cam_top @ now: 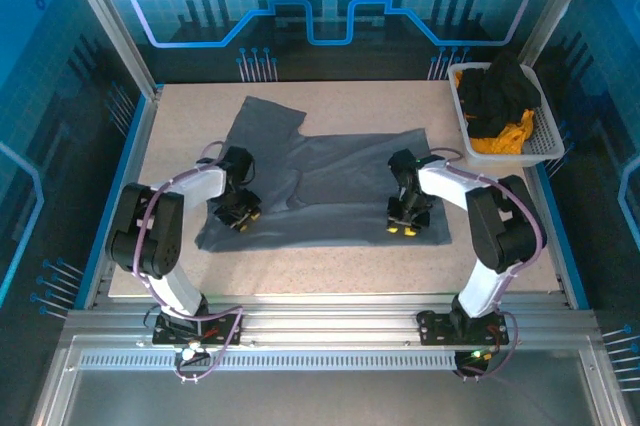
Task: Fold and stack the t-shirts
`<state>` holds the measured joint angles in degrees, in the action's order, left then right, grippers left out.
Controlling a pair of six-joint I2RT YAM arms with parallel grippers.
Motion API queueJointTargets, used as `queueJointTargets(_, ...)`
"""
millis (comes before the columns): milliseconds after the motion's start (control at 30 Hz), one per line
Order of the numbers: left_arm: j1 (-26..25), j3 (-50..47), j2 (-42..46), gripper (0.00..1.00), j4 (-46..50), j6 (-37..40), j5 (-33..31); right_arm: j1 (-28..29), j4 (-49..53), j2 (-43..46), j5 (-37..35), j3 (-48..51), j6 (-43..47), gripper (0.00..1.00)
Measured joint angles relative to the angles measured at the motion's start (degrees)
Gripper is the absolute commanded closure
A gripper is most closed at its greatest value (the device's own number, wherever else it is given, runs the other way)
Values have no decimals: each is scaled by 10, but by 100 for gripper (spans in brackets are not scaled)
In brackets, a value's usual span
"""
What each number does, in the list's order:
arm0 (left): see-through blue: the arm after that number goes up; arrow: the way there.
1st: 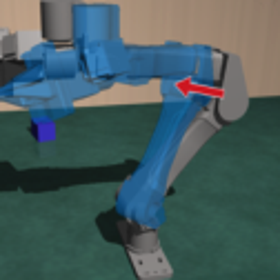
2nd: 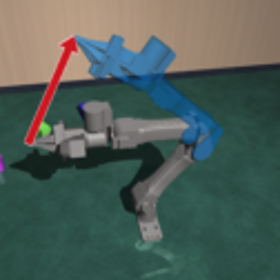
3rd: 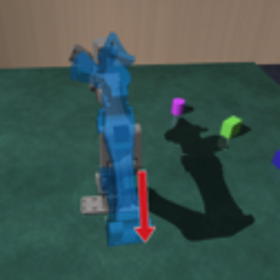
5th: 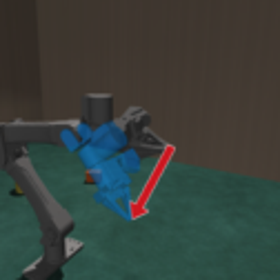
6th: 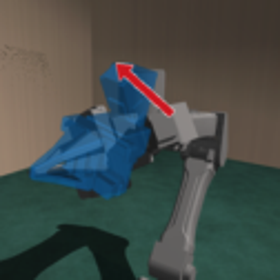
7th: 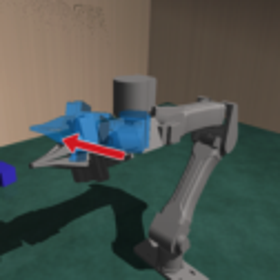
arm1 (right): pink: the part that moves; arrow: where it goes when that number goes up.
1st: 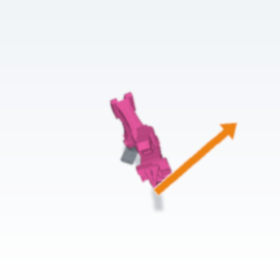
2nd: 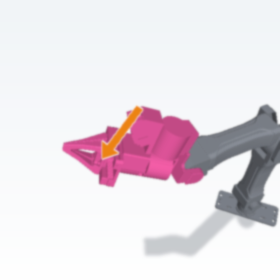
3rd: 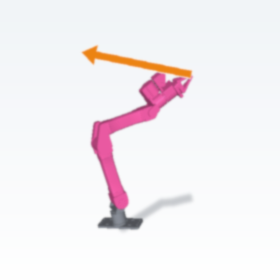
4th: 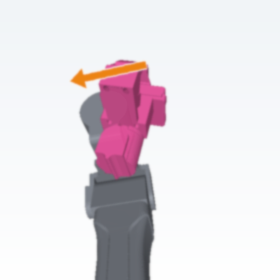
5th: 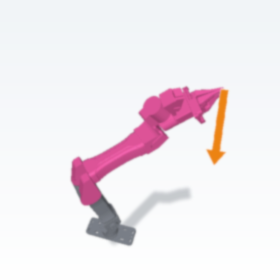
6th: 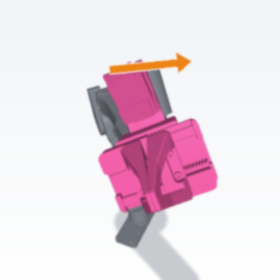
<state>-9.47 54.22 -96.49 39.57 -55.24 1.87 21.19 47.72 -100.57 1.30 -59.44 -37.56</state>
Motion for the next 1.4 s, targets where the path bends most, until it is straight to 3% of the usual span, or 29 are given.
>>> queueJointTargets(367, 80, -79, 75, 67, 8, 1, 12, 96, 24, -2, 44, 2, -51, 61)
queueJointTargets(533, 86, -53, 85, 57, 68, 2, -30, 93, 34, 15, 52, -27, -51, 49)
queueJointTargets(667, 88, 78, 63, 53, 95, 1, -67, 62, 6, 70, 54, -71, -32, 46)
queueJointTargets(900, 106, 402, -149, 57, 47, 35, -101, -34, -48, 50, 87, -212, 24, 46)
queueJointTargets(1200, 150, 660, -397, 60, -19, 93, -101, -88, -61, -67, 118, -344, 53, 46)
queueJointTargets(1400, 159, 777, -509, 53, -60, 112, -101, -88, -56, -76, 129, -351, 52, 46)
